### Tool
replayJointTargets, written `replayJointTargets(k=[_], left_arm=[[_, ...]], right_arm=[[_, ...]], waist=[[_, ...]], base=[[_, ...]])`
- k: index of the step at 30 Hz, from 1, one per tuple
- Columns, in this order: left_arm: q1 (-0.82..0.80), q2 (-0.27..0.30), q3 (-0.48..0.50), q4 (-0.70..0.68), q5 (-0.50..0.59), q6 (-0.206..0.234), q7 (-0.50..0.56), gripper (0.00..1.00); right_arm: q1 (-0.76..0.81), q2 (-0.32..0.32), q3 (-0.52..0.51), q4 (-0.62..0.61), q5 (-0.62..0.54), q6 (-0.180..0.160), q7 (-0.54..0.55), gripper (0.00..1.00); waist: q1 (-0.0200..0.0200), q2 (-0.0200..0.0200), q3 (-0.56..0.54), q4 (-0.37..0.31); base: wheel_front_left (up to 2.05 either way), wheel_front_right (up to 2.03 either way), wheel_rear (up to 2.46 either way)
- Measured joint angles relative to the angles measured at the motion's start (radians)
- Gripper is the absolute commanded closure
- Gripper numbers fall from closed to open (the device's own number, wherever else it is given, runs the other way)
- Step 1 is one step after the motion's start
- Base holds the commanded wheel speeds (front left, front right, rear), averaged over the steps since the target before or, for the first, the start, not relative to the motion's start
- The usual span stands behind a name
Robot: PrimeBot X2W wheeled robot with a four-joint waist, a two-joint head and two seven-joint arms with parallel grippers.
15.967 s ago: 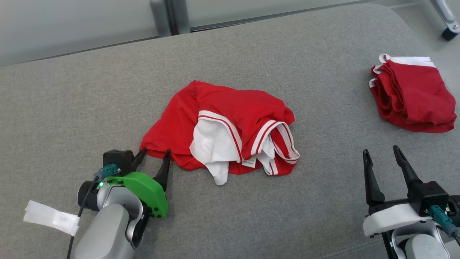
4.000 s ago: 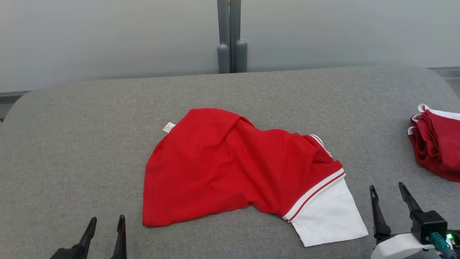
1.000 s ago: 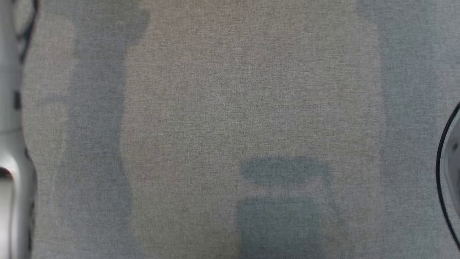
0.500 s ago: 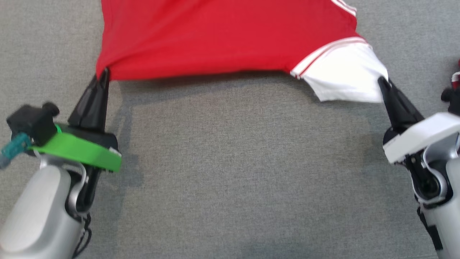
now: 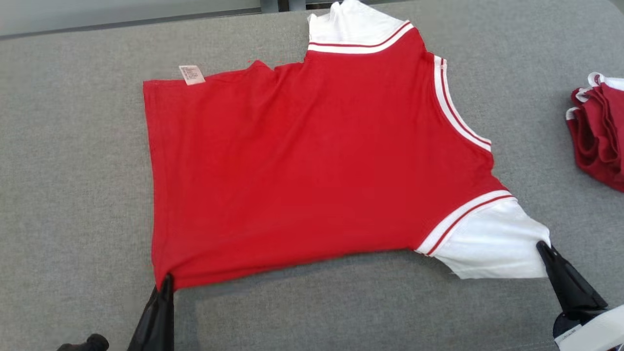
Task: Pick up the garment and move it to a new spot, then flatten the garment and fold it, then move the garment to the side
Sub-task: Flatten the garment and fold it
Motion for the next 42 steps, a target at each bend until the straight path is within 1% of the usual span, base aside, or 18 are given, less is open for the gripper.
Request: replayJointTargets(k=[3, 5, 7, 10, 12, 14, 17, 20, 24, 27, 30, 31, 32, 33, 34, 35, 39, 42], left_arm=[[0.029, 0.010, -0.007, -0.078, -0.012, 0.014, 0.040, 1.00], [0.011, 0.027, -0.006, -0.113, -0.019, 0.019, 0.082, 1.00], [-0.033, 0.054, -0.008, -0.142, -0.019, 0.021, 0.138, 1.00], [-0.141, 0.080, -0.011, -0.168, -0.023, 0.026, 0.230, 1.00], [-0.226, 0.082, -0.006, -0.159, -0.034, 0.029, 0.283, 1.00], [-0.305, 0.077, -0.010, -0.125, -0.044, 0.038, 0.332, 1.00], [-0.407, 0.075, -0.025, -0.039, -0.046, 0.050, 0.406, 1.00], [-0.493, 0.050, -0.044, 0.057, -0.046, 0.061, 0.449, 1.00], [-0.591, 0.008, -0.069, 0.183, -0.042, 0.063, 0.473, 1.00], [-0.637, -0.021, -0.081, 0.269, -0.040, 0.065, 0.482, 1.00], [-0.676, -0.038, -0.083, 0.337, -0.033, 0.076, 0.475, 1.00], [-0.687, -0.042, -0.088, 0.356, -0.028, 0.080, 0.474, 1.00], [-0.694, -0.048, -0.089, 0.373, -0.028, 0.081, 0.474, 1.00], [-0.698, -0.056, -0.086, 0.388, -0.030, 0.081, 0.472, 0.79], [-0.701, -0.062, -0.087, 0.398, -0.030, 0.081, 0.462, 0.19], [-0.703, -0.066, -0.086, 0.410, -0.030, 0.081, 0.452, 0.00], [-0.697, -0.064, -0.077, 0.426, -0.029, 0.086, 0.426, 0.00], [-0.643, -0.040, -0.071, 0.394, -0.019, 0.104, 0.405, 0.00]], right_arm=[[0.002, 0.018, -0.032, -0.074, 0.029, 0.000, 0.010, 1.00], [-0.041, 0.018, -0.040, -0.093, 0.042, 0.000, 0.035, 1.00], [-0.113, 0.013, -0.046, -0.096, 0.050, 0.000, 0.065, 1.00], [-0.248, 0.002, -0.042, -0.081, 0.051, 0.000, 0.119, 1.00], [-0.344, 0.001, -0.036, -0.045, 0.050, 0.000, 0.151, 1.00], [-0.434, -0.005, -0.023, 0.006, 0.037, 0.000, 0.183, 1.00], [-0.553, 0.005, -0.004, 0.109, 0.017, 0.000, 0.222, 1.00], [-0.658, 0.025, 0.010, 0.220, -0.001, 0.000, 0.257, 1.00], [-0.771, 0.032, 0.025, 0.354, -0.059, 0.000, 0.285, 1.00], [-0.844, 0.038, 0.047, 0.430, -0.092, 0.000, 0.292, 1.00], [-0.913, 0.041, 0.064, 0.499, -0.142, 0.000, 0.272, 1.00], [-0.931, 0.037, 0.071, 0.518, -0.164, 0.000, 0.259, 0.68], [-0.946, 0.032, 0.080, 0.535, -0.182, 0.000, 0.245, 0.00], [-0.956, 0.030, 0.084, 0.553, -0.189, 0.000, 0.233, 0.00], [-0.962, 0.029, 0.095, 0.563, -0.193, 0.000, 0.221, 0.00], [-0.964, 0.027, 0.104, 0.570, -0.194, 0.000, 0.209, 0.00], [-0.945, -0.007, 0.142, 0.557, -0.183, 0.000, 0.155, 0.00], [-0.880, -0.042, 0.160, 0.500, -0.172, 0.000, 0.115, 0.00]], waist=[[0.0000, 0.0000, 0.022, -0.005], [0.0000, 0.0000, 0.039, -0.008], [0.0000, 0.0000, 0.057, -0.011], [0.0000, 0.0000, 0.087, -0.014], [0.0000, 0.0000, 0.107, -0.012], [0.0000, 0.0000, 0.125, -0.009], [0.0000, 0.0000, 0.143, 0.001], [0.0001, 0.0000, 0.152, 0.017], [0.0001, 0.0000, 0.162, 0.040], [0.0001, 0.0000, 0.168, 0.059], [0.0001, 0.0000, 0.175, 0.071], [0.0001, 0.0000, 0.176, 0.074], [0.0001, 0.0000, 0.176, 0.077], [0.0001, 0.0000, 0.175, 0.079], [0.0001, 0.0000, 0.173, 0.080], [0.0001, 0.0000, 0.169, 0.081], [0.0001, 0.0000, 0.145, 0.083], [0.0001, 0.0000, 0.118, 0.079]], base=[[0.00, 0.00, 0.00], [0.00, 0.00, 0.00], [0.00, 0.00, 0.00], [0.00, 0.00, 0.00], [0.00, 0.00, 0.00], [0.00, 0.00, 0.00], [0.00, 0.00, 0.00], [0.00, 0.00, 0.00], [0.00, 0.00, 0.00], [0.00, 0.00, 0.00], [0.00, 0.00, 0.00], [0.00, 0.00, 0.00], [0.00, 0.00, 0.00], [0.00, 0.00, 0.00], [0.00, 0.00, 0.00], [0.00, 0.00, 0.00], [0.00, 0.00, 0.00], [0.00, 0.00, 0.00]])
